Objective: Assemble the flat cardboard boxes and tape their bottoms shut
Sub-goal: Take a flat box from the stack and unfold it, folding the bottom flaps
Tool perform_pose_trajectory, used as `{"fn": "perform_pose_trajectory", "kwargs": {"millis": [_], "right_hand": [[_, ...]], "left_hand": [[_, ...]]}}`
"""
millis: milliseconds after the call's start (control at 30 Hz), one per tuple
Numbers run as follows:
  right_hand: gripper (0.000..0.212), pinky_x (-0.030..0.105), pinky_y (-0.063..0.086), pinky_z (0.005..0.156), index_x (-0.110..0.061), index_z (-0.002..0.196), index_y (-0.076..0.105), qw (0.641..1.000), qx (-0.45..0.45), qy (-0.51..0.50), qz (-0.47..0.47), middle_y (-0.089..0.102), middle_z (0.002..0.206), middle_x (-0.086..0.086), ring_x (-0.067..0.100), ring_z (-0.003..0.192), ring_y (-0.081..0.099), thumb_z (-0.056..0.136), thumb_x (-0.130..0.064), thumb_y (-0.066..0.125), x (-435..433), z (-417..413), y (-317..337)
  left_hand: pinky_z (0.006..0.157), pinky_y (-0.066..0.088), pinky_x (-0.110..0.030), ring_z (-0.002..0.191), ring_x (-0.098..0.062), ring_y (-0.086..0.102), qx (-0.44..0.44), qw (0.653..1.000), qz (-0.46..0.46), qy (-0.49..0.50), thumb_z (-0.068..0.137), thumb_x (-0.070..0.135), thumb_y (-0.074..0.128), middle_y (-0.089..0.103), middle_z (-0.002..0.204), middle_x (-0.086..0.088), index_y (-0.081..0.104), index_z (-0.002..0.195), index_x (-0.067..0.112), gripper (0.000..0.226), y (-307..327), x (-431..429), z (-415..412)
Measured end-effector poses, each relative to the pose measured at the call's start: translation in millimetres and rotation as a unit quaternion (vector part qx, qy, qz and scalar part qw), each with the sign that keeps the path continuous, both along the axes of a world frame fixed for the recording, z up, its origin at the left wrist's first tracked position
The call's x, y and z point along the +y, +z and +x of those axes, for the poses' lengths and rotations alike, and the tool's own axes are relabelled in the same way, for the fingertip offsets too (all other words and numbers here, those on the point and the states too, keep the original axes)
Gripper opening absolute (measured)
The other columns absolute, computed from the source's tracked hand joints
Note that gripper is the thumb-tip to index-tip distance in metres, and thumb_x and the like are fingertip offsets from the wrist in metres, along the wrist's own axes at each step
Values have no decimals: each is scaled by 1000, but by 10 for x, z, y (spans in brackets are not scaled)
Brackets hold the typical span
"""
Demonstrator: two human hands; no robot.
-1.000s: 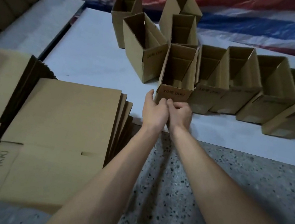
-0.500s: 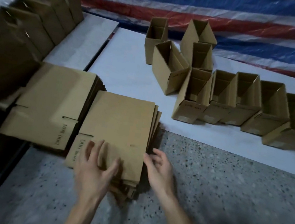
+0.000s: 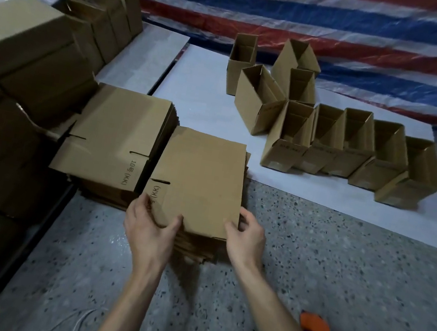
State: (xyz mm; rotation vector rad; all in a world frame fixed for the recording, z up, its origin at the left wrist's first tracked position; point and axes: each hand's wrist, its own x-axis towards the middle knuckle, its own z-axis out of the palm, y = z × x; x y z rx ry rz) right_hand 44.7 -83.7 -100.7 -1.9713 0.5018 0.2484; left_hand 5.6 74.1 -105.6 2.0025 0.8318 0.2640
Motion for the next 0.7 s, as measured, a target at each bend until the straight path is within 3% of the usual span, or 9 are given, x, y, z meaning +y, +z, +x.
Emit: {"fn": "perform_pose_trajectory", "kwargs": {"millis": [100,167,233,267,367,433,500,600,700], "right_hand": [[42,19,56,78,-16,134,61,995,-21,-56,79,72,107,-7,6,95,68,93,-13,66,-183,-259,137],[37,24,56,85,-13,132,63,976,2,-122,178,71,109,-8,8,101,66,95,-7,60,-383,-448,181],[36,39,56,92,-11,128,65,921,52,-190,335,72,117,3,21,109,68,96,-2,51,-636,-656,225],[36,40,56,89,-9,126,65,889,75,-211,400,73,117,6,24,108,69,96,-2,47,-780,-776,240],[37,42,56,86,0,122,64,832,130,-249,478,73,116,13,31,106,69,93,2,41,-1182,-1144,266],[38,36,60,60,8,115,64,812,163,-247,503,74,104,21,31,79,74,86,7,39,-1390,-1369,303],[38,28,50,34,13,106,63,798,195,-226,524,70,93,28,29,46,66,74,10,43,-1542,-1559,357],[47,20,40,27,13,113,62,799,259,-198,505,62,96,25,23,34,55,68,7,49,-1702,-1715,321],[39,20,38,27,17,98,69,818,301,-175,458,70,78,22,21,36,58,89,4,34,-1764,-1779,168]], "left_hand": [[108,44,-44,127,-20,48,-103,993,-53,28,85,23,79,49,133,0,45,139,20,64,316,-187,-272],[104,48,-33,121,-14,54,-167,982,-80,22,88,27,76,53,127,8,48,133,30,53,561,-352,-496],[97,49,-23,118,-13,57,-224,968,-115,-21,89,35,73,58,125,13,50,132,34,48,780,-498,-742],[94,49,-22,118,-16,59,-247,959,-127,-59,89,39,70,60,125,12,52,133,34,47,857,-549,-872],[98,46,-25,124,-22,56,-277,933,-94,-208,95,52,57,59,132,1,56,133,33,42,924,-595,-1182],[106,41,-30,137,-18,45,-247,934,-71,-249,91,56,59,48,146,6,50,139,39,52,848,-535,-1232],[113,32,-36,144,-7,32,-162,955,-102,-225,75,57,73,29,157,19,34,147,51,83,793,-456,-1173],[118,25,-36,146,2,26,-93,945,-186,-254,59,40,88,23,157,31,14,150,60,119,727,-346,-1027],[115,29,-31,144,-2,36,-88,898,-244,-355,61,22,93,42,153,21,32,152,47,112,725,-285,-896]]}}
